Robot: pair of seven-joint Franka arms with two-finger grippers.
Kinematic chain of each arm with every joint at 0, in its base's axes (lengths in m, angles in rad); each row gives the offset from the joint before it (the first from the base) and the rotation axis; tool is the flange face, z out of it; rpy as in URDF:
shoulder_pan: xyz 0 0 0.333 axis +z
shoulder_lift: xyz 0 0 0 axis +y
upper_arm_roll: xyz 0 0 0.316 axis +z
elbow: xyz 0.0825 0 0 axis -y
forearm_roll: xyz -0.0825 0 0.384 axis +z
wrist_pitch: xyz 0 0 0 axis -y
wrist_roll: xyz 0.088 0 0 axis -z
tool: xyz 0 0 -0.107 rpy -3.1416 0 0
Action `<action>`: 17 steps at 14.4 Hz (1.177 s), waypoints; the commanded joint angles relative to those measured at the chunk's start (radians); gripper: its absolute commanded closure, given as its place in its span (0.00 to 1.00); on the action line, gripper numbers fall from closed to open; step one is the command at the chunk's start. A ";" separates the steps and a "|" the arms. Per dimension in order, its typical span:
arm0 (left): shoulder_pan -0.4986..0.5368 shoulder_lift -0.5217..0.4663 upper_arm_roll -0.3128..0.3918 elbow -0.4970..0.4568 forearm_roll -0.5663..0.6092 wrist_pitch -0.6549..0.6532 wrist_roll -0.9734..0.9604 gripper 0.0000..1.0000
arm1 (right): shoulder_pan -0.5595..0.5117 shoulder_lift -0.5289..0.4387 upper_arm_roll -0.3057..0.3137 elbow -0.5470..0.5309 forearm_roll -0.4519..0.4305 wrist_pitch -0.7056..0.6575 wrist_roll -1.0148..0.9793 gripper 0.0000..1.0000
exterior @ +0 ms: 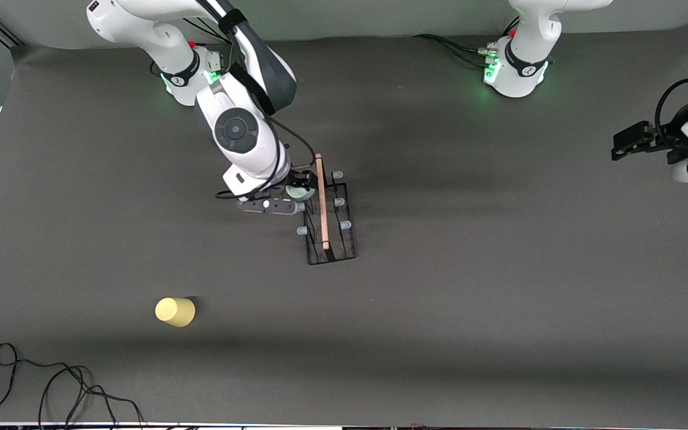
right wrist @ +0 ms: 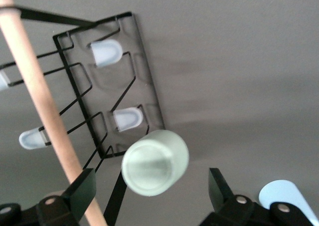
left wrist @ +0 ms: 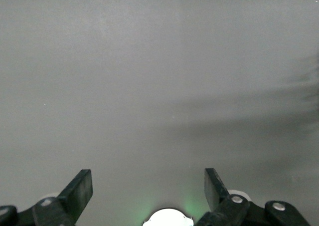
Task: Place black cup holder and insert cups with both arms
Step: 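Open the right gripper and draw back from the green cup, then reach the right gripper to the yellow cup and grasp it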
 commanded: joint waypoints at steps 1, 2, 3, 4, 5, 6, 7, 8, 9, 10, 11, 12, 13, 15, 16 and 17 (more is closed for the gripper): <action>0.001 0.002 -0.009 0.030 0.020 -0.029 0.023 0.00 | -0.025 -0.008 -0.116 0.022 0.003 -0.057 -0.221 0.00; 0.007 0.002 -0.012 0.030 0.020 -0.027 0.034 0.00 | -0.023 -0.005 -0.176 0.019 0.003 -0.055 -0.326 0.00; 0.013 0.002 -0.022 0.028 0.020 -0.021 0.037 0.00 | -0.025 0.009 -0.232 0.023 0.003 -0.039 -0.415 0.00; 0.028 0.002 -0.032 0.027 0.020 -0.015 0.037 0.00 | -0.026 0.020 -0.281 0.022 0.003 0.008 -0.479 0.00; 0.050 0.002 -0.061 0.027 0.019 -0.010 0.037 0.00 | -0.034 0.031 -0.331 0.020 0.003 0.062 -0.504 0.00; 0.071 0.002 -0.081 0.027 0.020 -0.010 0.037 0.00 | -0.052 0.054 -0.360 0.028 0.004 0.099 -0.527 0.00; 0.064 0.002 -0.082 0.027 0.022 -0.009 0.037 0.00 | -0.084 0.064 -0.362 0.051 0.004 0.110 -0.556 0.00; 0.053 0.002 -0.076 0.027 0.023 -0.012 0.037 0.00 | -0.114 0.089 -0.362 0.077 0.004 0.108 -0.583 0.00; 0.026 0.000 -0.063 0.022 0.029 -0.013 0.035 0.00 | -0.141 0.109 -0.363 0.100 0.004 0.108 -0.603 0.00; -0.016 0.000 -0.012 0.022 0.034 -0.012 0.035 0.00 | -0.175 0.138 -0.362 0.106 0.009 0.116 -0.638 0.00; -0.051 0.000 0.026 0.022 0.035 -0.010 0.035 0.00 | -0.215 0.170 -0.359 0.106 0.018 0.152 -0.676 0.00; -0.051 0.000 0.030 0.022 0.035 -0.010 0.035 0.00 | -0.227 0.198 -0.357 0.108 0.018 0.191 -0.687 0.00; -0.048 -0.003 0.028 0.024 0.035 -0.010 0.035 0.00 | -0.232 0.218 -0.357 0.111 0.018 0.202 -0.692 0.00; -0.044 -0.006 0.027 0.022 0.034 -0.012 0.035 0.00 | -0.233 0.250 -0.357 0.140 0.046 0.215 -0.690 0.00; -0.028 -0.006 0.014 0.024 0.032 -0.010 0.035 0.00 | -0.235 0.250 -0.357 0.140 0.096 0.240 -0.693 0.00; -0.016 -0.006 -0.004 0.024 0.032 -0.010 0.035 0.00 | -0.235 0.256 -0.357 0.143 0.121 0.266 -0.695 0.00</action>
